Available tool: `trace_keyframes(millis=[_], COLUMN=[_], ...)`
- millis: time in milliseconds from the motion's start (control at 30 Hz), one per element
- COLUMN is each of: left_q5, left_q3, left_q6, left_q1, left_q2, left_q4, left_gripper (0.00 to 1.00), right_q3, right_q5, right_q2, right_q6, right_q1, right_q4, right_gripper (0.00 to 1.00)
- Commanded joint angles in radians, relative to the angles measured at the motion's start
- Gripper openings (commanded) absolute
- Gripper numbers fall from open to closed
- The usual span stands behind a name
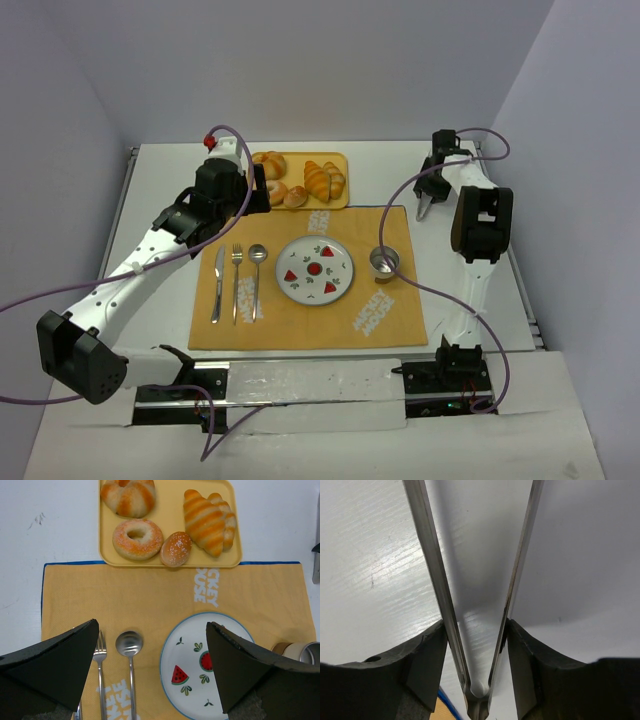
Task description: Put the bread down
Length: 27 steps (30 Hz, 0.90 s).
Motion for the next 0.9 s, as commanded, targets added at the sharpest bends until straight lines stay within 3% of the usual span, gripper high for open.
trace_keyframes(millis=[0,267,867], left_q5=[0.012,0.01,0.004], left_q3=[0.023,0.023,0.021], left_q6=[-0.001,-0.001,-0.003], left_q1=[-0.009,-0.014,-0.023], left_q2=[-0.004,-0.007,-0.023], left_q4=[0.023,0.022,0.023], left_gripper=[0.99,0.99,0.99], right_q3=[-0.044,-0.108,-0.231], right_q5=[-0.039,0.02,0.095], right_q2=[-0.033,-0.182,-0.505], right_q6=[0.014,0.02,0.006], right_q1=[-0.004,0.016,0.068], right_q4=[0.014,0.02,0.003], right_gripper=[0.55,0.5,0.51])
